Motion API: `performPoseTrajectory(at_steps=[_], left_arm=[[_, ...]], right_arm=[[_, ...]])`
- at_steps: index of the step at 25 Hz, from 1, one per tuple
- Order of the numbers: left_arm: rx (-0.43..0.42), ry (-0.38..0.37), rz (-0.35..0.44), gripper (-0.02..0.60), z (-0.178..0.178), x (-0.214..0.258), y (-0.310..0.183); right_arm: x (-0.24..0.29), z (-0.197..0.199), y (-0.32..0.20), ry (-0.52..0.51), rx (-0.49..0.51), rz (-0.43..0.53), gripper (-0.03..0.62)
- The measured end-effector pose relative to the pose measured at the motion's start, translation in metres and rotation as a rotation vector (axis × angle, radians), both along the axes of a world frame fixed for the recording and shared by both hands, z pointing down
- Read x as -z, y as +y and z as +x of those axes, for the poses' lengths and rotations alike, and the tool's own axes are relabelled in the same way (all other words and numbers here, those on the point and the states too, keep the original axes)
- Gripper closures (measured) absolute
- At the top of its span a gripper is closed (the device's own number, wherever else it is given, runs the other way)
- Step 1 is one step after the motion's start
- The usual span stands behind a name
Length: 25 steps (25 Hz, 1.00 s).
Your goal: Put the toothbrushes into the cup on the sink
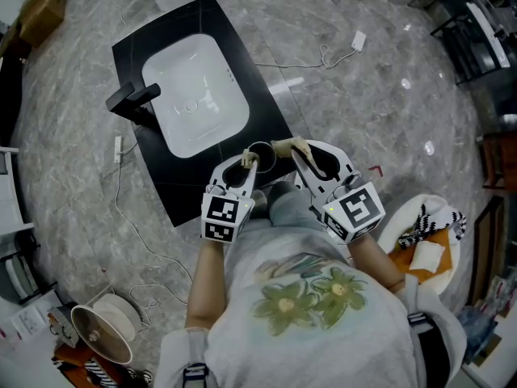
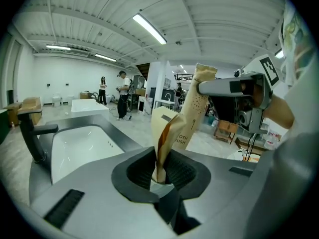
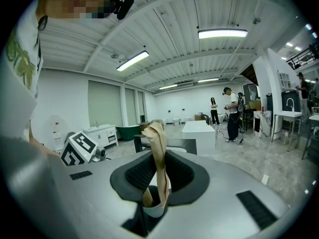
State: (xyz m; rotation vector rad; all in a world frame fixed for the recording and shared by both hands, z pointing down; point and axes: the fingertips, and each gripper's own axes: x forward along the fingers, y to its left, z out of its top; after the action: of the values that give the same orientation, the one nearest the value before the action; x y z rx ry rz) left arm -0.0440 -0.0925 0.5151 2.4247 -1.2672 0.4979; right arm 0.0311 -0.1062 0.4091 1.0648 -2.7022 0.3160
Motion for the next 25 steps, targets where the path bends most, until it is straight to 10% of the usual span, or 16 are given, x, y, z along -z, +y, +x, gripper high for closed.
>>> performPoseTrajectory(at_steps=[25], left_arm=[[-0.033,-0.074,-0.053,0.535,0.007,-0.032,0.004]], right_arm=[[0.002,0.000,0.003,-0.011,0.018,0.004,0.519]])
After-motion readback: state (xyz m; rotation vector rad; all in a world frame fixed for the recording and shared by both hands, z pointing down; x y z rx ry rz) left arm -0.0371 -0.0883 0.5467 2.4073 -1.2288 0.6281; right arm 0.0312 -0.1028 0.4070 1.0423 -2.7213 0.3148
